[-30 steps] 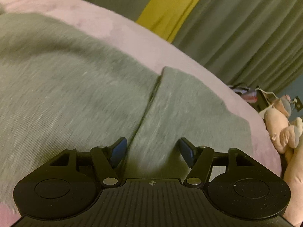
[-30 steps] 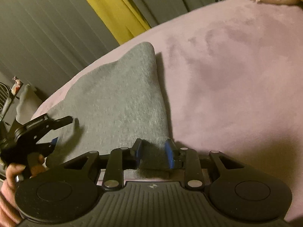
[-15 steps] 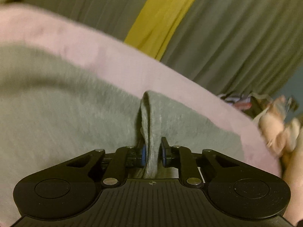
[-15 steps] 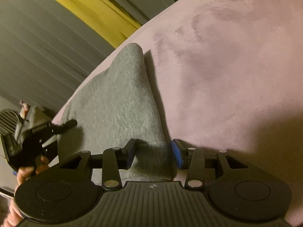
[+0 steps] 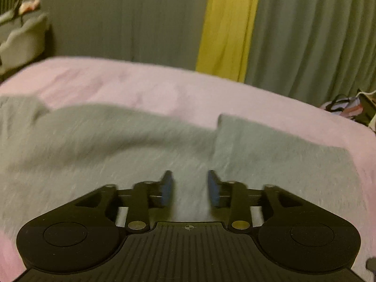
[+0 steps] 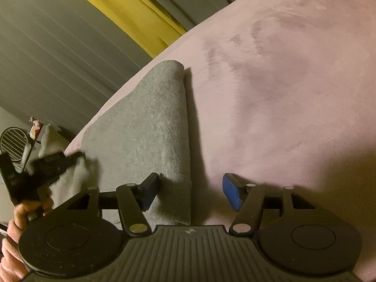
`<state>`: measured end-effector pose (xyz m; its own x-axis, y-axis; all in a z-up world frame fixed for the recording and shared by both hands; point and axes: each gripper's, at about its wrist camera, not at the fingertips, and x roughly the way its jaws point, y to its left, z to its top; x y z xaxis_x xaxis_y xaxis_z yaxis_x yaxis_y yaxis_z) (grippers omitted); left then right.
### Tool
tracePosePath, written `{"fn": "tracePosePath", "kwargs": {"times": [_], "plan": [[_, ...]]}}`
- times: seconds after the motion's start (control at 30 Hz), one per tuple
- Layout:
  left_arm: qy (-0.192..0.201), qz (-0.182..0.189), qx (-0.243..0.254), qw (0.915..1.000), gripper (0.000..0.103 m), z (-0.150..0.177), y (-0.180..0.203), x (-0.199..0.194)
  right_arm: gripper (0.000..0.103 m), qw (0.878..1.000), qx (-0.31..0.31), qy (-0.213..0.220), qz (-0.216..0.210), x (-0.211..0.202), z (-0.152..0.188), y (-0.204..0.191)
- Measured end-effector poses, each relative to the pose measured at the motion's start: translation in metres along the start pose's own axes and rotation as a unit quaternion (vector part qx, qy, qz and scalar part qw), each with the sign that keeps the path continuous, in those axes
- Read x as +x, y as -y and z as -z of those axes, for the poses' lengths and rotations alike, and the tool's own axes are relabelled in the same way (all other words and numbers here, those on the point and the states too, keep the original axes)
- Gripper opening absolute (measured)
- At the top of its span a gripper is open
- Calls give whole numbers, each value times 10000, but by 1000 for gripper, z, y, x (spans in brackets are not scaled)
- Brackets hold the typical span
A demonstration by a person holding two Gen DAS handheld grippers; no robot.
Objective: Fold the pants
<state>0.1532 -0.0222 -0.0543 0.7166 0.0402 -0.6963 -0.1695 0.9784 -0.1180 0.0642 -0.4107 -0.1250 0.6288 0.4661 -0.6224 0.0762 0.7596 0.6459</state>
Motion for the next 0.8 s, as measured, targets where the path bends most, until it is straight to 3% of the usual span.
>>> {"fn": "tracePosePath", "kwargs": {"times": [0.17,0.33,0.5,0.57,0.8], "plan": [[-352,444,-285,9980,52,21,-27,-21,61,10000,-35,0,27,1,-1,-1],[-583,663,-171,9960,61,44,-25,-22,62,9997,-182,8,154,2,2,-6],[-573,786,-156,9951,57,59,-28,-26,66,9984,-400,30,407,1,6,-14],[-573,897,-81,9943,50,63,-25,-29,69,9967,-536,83,612,0,9,-22],[-494,784,165,9956,46,73,-18,-32,75,9810,-1113,707,1420,-12,36,-57]]}}
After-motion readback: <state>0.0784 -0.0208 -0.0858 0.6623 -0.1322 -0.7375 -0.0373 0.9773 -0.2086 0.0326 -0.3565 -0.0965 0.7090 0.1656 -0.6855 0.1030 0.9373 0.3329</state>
